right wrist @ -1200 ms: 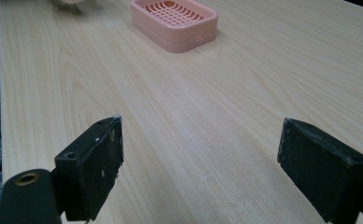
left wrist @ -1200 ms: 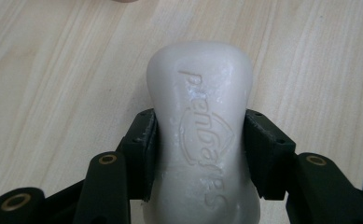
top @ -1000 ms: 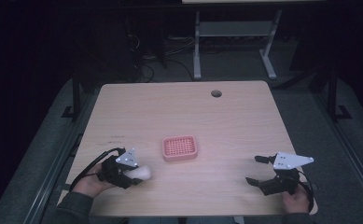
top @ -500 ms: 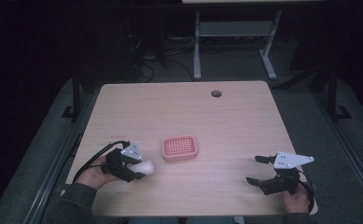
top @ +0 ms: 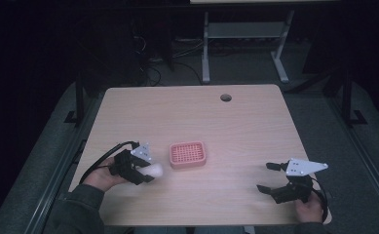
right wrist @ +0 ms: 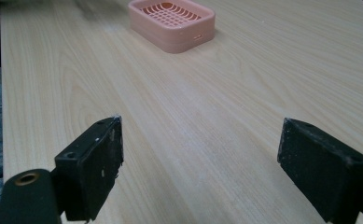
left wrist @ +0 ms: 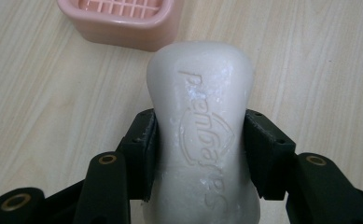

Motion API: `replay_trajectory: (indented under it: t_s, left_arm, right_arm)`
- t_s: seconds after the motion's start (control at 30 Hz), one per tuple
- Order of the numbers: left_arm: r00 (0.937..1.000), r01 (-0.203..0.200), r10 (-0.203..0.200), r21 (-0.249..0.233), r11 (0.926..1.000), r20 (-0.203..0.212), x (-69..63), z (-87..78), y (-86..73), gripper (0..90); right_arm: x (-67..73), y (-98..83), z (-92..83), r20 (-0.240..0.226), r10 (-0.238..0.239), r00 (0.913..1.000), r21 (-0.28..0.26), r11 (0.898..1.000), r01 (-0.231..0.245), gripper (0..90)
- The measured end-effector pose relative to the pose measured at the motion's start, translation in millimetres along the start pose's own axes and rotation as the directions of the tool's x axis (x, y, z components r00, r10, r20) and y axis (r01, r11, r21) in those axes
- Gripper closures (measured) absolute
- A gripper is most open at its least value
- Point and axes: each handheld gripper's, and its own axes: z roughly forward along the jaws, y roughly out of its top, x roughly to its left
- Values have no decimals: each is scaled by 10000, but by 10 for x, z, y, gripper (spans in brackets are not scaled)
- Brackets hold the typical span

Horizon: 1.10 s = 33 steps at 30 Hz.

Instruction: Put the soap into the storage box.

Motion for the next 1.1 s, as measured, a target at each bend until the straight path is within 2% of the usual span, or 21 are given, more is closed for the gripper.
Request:
replay_trajectory:
  t_s: [0.07, 0.17, 0.23, 0.27, 0.37, 0.6, 0.67, 0.7, 1.1]
  left_arm:
    - [10000, 41, -41, -32, 10000, 22, 2, 3, 11, 492]
    - [9999, -113, 113, 46, 9999, -4, 35, 8, 66, 492]
    - [10000, 18, -18, -4, 10000, 33, 28, 18, 74, 492]
    - [9999, -100, 100, 26, 9999, 20, 43, 20, 90, 492]
    - [10000, -72, 72, 12, 10000, 52, 56, 36, 125, 492]
    - [9994, -323, 323, -26, 9995, 79, 101, 37, 230, 492]
    - [9996, -250, 251, -65, 9997, 129, 104, 40, 244, 492]
    - [9991, -403, 403, 4, 9992, 95, 118, 47, 275, 492]
    - [9981, -610, 609, 89, 9981, 120, 176, 61, 421, 492]
  right_arm:
    - [-2, -1, 0, -6, -4, 10000, -5, 10000, 4, 135]
    - [-6, -7, -4, -16, 75, 10000, -30, 10000, -76, 135]
    - [-9, -9, -5, 11, 80, 10000, -19, 10000, -80, 135]
    - [-13, -13, -7, 45, 57, 10000, -11, 10000, -57, 135]
    - [-18, -18, -9, 65, 59, 10000, -39, 10000, -59, 135]
    - [-24, -23, -8, 115, 89, 9999, 14, 10000, -89, 135]
    - [-24, -23, -6, 94, 96, 9999, 23, 10000, -96, 135]
    - [-24, -23, -6, 94, 90, 9999, 17, 10000, -90, 135]
    - [-32, -24, -8, 77, 83, 9999, -51, 10000, -83, 135]
